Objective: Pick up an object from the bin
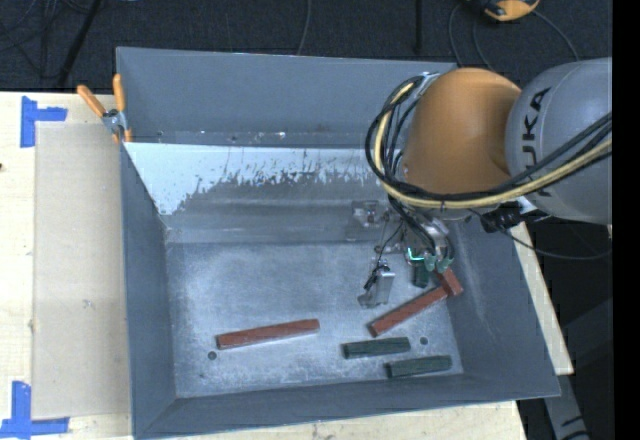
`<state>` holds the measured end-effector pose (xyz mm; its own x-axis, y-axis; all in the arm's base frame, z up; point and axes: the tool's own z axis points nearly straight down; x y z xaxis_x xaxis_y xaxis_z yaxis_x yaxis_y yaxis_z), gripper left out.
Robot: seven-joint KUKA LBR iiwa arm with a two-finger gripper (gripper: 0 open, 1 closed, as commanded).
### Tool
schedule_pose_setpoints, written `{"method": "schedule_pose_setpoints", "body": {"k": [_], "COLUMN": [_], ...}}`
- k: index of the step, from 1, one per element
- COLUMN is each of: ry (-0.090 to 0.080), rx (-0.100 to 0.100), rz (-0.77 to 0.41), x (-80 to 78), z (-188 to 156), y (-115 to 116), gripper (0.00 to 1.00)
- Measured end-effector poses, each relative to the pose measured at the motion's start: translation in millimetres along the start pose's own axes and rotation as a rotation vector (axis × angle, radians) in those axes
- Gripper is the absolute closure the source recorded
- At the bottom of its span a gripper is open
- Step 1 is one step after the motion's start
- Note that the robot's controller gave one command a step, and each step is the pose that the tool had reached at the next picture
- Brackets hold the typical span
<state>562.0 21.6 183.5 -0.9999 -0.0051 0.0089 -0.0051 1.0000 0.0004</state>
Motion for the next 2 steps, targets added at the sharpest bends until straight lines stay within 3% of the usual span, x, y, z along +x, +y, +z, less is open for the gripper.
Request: {"method": "schedule_pose_setpoints", "body": {"k": [1, 2], "ry": [-0.008, -0.017], "rx": [0.0, -0.001], "rz": [0.0, -0.013], "x": [-1.6, -30.8], "z": [-4, 32], "y": [0, -46], "gripper": [0.0, 0.0]}}
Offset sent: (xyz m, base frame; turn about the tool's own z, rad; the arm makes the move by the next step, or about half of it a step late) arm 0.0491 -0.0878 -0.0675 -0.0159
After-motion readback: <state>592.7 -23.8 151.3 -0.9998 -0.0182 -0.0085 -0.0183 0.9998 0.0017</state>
